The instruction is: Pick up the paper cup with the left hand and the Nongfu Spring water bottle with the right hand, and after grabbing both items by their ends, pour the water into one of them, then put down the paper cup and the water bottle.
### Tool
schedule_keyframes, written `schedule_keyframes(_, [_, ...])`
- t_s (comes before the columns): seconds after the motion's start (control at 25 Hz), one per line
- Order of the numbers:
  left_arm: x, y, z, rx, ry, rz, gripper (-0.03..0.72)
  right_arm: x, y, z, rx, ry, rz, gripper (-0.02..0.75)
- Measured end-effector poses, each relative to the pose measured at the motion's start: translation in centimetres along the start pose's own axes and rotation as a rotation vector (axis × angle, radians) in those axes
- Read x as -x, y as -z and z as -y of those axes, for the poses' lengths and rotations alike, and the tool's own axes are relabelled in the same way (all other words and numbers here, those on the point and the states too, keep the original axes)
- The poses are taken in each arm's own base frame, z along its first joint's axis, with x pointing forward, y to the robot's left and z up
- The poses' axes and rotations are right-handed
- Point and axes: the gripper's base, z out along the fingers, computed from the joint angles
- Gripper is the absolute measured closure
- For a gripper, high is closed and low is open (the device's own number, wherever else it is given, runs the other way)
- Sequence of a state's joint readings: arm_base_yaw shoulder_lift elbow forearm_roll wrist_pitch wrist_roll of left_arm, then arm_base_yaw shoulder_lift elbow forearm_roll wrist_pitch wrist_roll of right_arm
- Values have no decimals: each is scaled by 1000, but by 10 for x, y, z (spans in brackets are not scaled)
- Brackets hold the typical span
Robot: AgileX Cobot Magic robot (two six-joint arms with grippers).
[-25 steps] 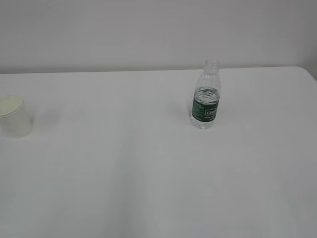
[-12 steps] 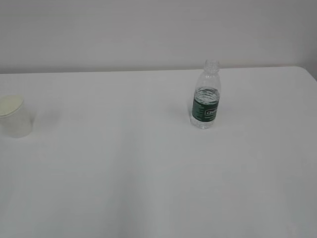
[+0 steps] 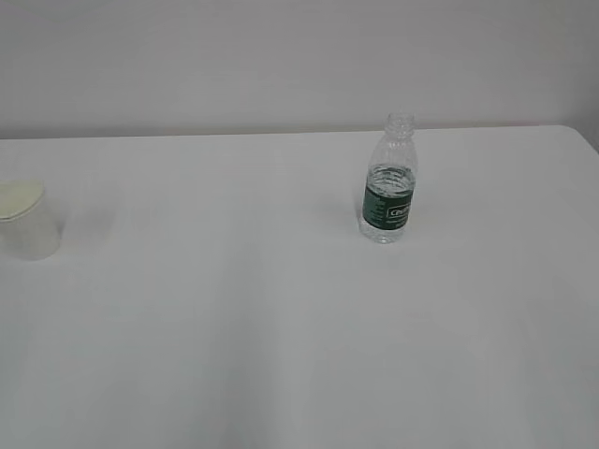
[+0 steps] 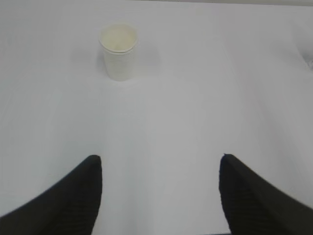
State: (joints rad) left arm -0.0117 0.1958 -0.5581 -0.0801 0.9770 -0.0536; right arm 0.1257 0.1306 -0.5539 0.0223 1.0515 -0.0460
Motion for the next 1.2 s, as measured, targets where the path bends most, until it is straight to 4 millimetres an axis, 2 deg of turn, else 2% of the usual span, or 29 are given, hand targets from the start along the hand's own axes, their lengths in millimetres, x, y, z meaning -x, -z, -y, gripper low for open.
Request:
schedule_keyframes(0.4, [13, -12, 0, 1, 6, 18, 153, 27, -21, 0, 17, 17, 23, 165])
schedule_keyframes(0.8, [22, -24, 0, 9, 6, 15, 153, 37, -29, 0, 13, 45, 68, 165])
schedule_keyframes(1.2, [27, -25, -3, 43, -29, 66, 153, 44, -31, 0, 13, 43, 118, 165])
